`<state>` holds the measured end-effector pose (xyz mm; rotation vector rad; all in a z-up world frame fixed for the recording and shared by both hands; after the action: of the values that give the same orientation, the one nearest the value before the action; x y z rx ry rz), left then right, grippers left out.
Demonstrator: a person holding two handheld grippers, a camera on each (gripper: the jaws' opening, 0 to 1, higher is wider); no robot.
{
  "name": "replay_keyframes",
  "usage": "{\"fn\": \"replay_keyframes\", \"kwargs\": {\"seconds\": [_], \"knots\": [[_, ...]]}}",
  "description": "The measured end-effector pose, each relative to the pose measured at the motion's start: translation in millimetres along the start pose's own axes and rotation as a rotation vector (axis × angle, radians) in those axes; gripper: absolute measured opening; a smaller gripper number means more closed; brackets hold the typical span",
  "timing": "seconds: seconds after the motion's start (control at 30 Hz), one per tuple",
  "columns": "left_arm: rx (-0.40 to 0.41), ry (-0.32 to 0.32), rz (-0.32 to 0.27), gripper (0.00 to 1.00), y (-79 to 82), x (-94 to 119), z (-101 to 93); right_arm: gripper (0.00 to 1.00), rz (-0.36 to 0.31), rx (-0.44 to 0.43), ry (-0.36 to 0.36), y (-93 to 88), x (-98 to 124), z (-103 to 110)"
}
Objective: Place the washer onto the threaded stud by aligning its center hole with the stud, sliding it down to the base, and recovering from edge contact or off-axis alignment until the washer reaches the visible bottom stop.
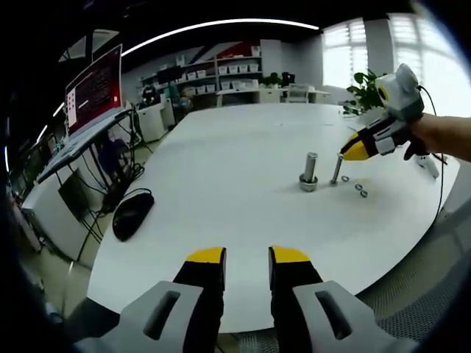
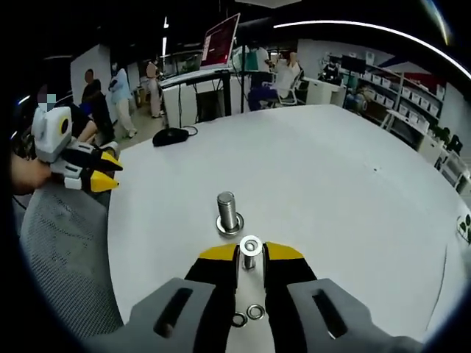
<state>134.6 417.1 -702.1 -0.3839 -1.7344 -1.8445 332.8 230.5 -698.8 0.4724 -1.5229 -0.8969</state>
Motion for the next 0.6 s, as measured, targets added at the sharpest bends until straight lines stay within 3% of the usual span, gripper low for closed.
{"fn": "replay_keyframes", "kwargs": {"seconds": [0.6], "knots": [[0.000,0.005,0.002,0.20,-0.8,-0.6,1.4,0.14,0.032,0.002,0.012,-8.9,-10.2,1.1]]}}
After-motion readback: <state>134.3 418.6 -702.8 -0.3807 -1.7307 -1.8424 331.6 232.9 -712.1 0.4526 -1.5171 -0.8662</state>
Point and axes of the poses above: the point that each gripper's makers call its tool centre point, and the gripper's own axes: x roughly backward along the fingers, z roughly to its left, y roughly out of its top, the point moved 5 cm from there along x, roughly backward along the fingers, and after that the axes turned 6 degrees about y, right-handed, at the moved point
